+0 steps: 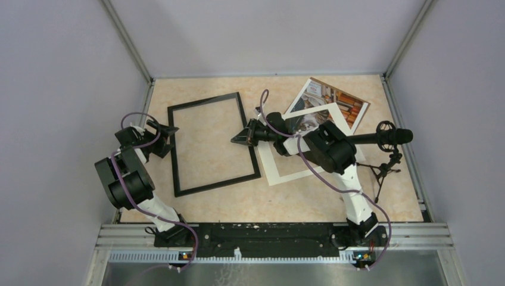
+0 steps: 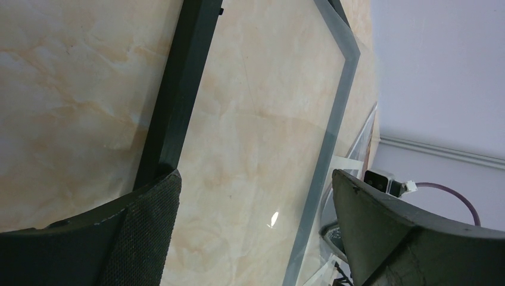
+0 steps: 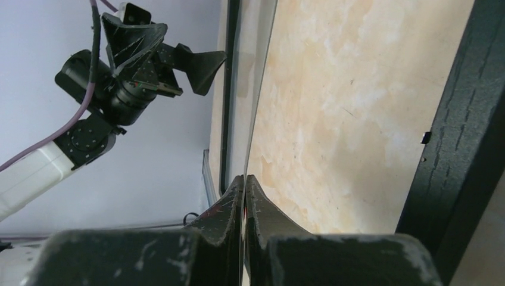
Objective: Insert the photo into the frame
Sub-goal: Place the photo frame item in the photo frame.
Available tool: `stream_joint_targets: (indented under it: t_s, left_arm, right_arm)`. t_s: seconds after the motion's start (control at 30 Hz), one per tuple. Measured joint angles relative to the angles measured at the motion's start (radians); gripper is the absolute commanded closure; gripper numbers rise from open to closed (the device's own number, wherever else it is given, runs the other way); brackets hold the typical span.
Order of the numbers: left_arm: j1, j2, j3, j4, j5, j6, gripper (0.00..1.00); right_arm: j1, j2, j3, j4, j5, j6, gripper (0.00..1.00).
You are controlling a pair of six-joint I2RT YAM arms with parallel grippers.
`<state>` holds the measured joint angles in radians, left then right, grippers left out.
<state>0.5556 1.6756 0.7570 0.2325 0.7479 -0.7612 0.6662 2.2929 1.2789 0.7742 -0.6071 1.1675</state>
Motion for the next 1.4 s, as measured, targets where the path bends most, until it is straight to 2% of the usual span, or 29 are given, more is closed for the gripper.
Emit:
stream_joint_targets:
  t_s: [0.1, 0.17, 0.2, 0.37, 0.47, 0.7, 1.2, 1.4]
  left_arm:
    - [0.000, 0.000, 0.000, 0.000, 0.000, 0.000, 0.02]
    - [0.000, 0.000, 0.000, 0.000, 0.000, 0.000, 0.02]
    - [0.000, 0.000, 0.000, 0.000, 0.000, 0.000, 0.02]
    - [0.000, 0.000, 0.000, 0.000, 0.000, 0.000, 0.02]
    - [0.000, 0.000, 0.000, 0.000, 0.000, 0.000, 0.02]
    - [0.000, 0.000, 0.000, -0.001, -0.003, 0.001, 0.02]
    - [0.000, -0.008, 0.000, -0.011, -0.006, 0.006, 0.02]
    - [0.000, -0.027, 0.000, -0.015, -0.009, 0.010, 0.02]
  right_arm:
    - [-0.003, 0.009, 0.000, 0.034, -0.027, 0.009, 0.99]
    - [-0.004, 0.009, 0.000, 0.053, -0.041, 0.014, 0.82]
    - [-0.004, 0.009, 0.000, 0.063, -0.047, 0.017, 0.79]
    - [-0.004, 0.018, 0.020, 0.078, -0.069, 0.022, 0.72]
    - [-0.004, 0.041, 0.053, 0.083, -0.078, 0.021, 0.74]
    - [-0.004, 0.074, 0.085, 0.088, -0.105, 0.023, 0.99]
    - [-0.005, 0.074, 0.085, 0.249, -0.178, 0.049, 1.00]
    - [-0.005, 0.074, 0.098, 0.259, -0.190, 0.059, 1.00]
